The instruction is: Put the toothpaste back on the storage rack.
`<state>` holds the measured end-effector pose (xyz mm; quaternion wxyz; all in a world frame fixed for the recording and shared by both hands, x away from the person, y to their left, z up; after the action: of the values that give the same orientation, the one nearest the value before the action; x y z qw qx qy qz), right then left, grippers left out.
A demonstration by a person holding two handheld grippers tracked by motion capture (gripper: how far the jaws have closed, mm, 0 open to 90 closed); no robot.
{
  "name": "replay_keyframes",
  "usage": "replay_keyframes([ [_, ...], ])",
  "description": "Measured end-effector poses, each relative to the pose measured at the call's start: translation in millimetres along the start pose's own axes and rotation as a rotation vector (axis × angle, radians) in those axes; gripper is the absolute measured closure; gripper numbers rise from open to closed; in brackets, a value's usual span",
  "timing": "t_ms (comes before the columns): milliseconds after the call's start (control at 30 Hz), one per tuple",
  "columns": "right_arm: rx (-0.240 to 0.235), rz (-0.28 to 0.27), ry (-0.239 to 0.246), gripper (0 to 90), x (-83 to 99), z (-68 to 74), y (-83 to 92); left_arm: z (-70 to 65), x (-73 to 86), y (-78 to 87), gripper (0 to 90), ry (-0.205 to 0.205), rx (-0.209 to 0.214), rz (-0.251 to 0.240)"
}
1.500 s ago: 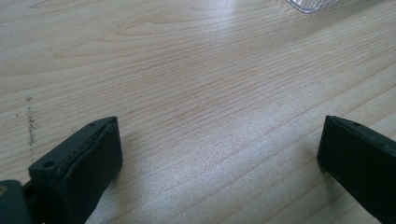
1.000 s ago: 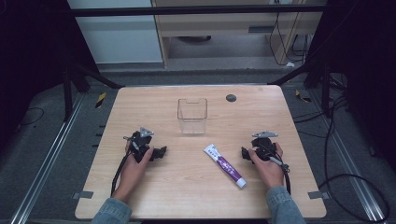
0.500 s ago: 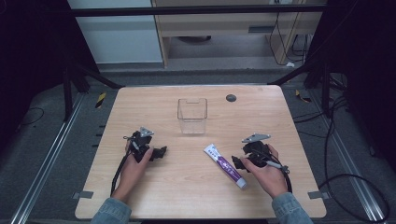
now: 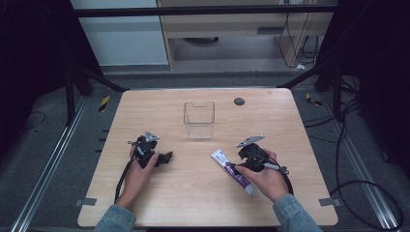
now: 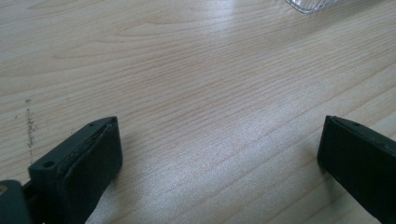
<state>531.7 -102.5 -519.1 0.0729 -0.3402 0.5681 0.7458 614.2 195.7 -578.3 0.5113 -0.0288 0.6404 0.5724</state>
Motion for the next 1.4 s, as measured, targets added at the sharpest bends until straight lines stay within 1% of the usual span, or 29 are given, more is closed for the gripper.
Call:
replay_keyframes([
  [67, -0.012, 0.015, 0.009, 30.6, -1.0, 5.1, -2.4, 0.0, 0.0, 0.0, 0.0, 0.000, 0.000, 0.000],
  [167, -0.017, 0.031, 0.022, 32.9, -1.0, 8.7, -5.2, -0.1, -0.1, -0.1, 0.0, 0.001, 0.000, -0.001],
  [267, -0.025, 0.045, 0.035, 33.2, -1.5, 12.7, -7.5, -0.1, -0.2, -0.1, 0.0, 0.002, 0.000, -0.002],
  [333, -0.032, 0.057, 0.025, 33.2, -1.5, 16.1, -9.3, -0.1, -0.2, -0.1, 0.0, 0.002, 0.000, -0.002],
  [400, -0.035, 0.065, 0.029, 33.2, -1.5, 17.3, -11.5, -0.1, -0.2, -0.1, 0.0, 0.002, 0.000, -0.002],
  [567, -0.034, 0.076, 0.032, 34.6, -0.9, 17.2, -14.9, -0.1, -0.2, -0.1, 0.0, 0.001, 0.000, -0.002],
  [700, -0.037, 0.090, 0.023, 36.6, -1.0, 17.3, -18.4, -0.1, -0.2, -0.1, 0.0, 0.002, 0.000, -0.002],
  [733, -0.038, 0.099, 0.027, 37.5, -0.7, 17.6, -21.2, -0.1, -0.2, -0.1, 0.0, 0.002, 0.000, -0.001],
  [833, -0.041, 0.109, 0.016, 38.8, -0.2, 19.2, -23.5, -0.1, -0.2, -0.1, 0.0, 0.002, 0.000, -0.002],
  [867, -0.044, 0.121, 0.024, 39.6, 0.7, 20.8, -26.7, -0.1, -0.2, -0.1, 0.0, 0.002, 0.000, -0.002],
  [967, -0.046, 0.138, 0.015, 40.0, 1.8, 22.5, -31.5, -0.1, -0.3, -0.2, 0.0, 0.002, 0.000, -0.002],
  [1033, -0.048, 0.144, 0.017, 40.3, 2.1, 22.6, -33.0, -0.1, -0.3, -0.2, 0.0, 0.002, 0.000, -0.002],
  [1133, -0.047, 0.167, 0.017, 41.7, 3.2, 22.7, -39.8, -0.2, -0.2, -0.2, 0.0, 0.002, 0.001, -0.002],
  [1233, -0.045, 0.173, 0.015, 41.9, 3.1, 21.9, -42.5, -0.1, -0.3, -0.2, 0.0, 0.002, 0.001, -0.002],
  [1267, -0.044, 0.187, 0.008, 42.3, 4.1, 21.3, -44.8, -0.1, -0.2, -0.2, 0.0, 0.001, 0.001, -0.001],
  [1367, -0.040, 0.200, 0.005, 42.1, 4.9, 21.7, -48.1, -0.1, -0.3, -0.2, 0.0, 0.001, 0.001, -0.001],
  [1400, -0.041, 0.202, 0.012, 42.0, 4.6, 21.5, -48.7, -0.1, -0.3, -0.2, 0.0, 0.002, 0.001, -0.002],
])
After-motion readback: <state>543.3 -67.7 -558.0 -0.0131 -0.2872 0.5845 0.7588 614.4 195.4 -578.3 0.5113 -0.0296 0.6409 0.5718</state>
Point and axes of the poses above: each handheld gripper's, and its own axes: y roughly backward along the jaws, x roughly out of its underside, z roughly to its left, the point moved 10 cm from there along -y, roughly forward along the jaws, and after that the axes turned 13 degrees about -y, right-handed, at the moved point
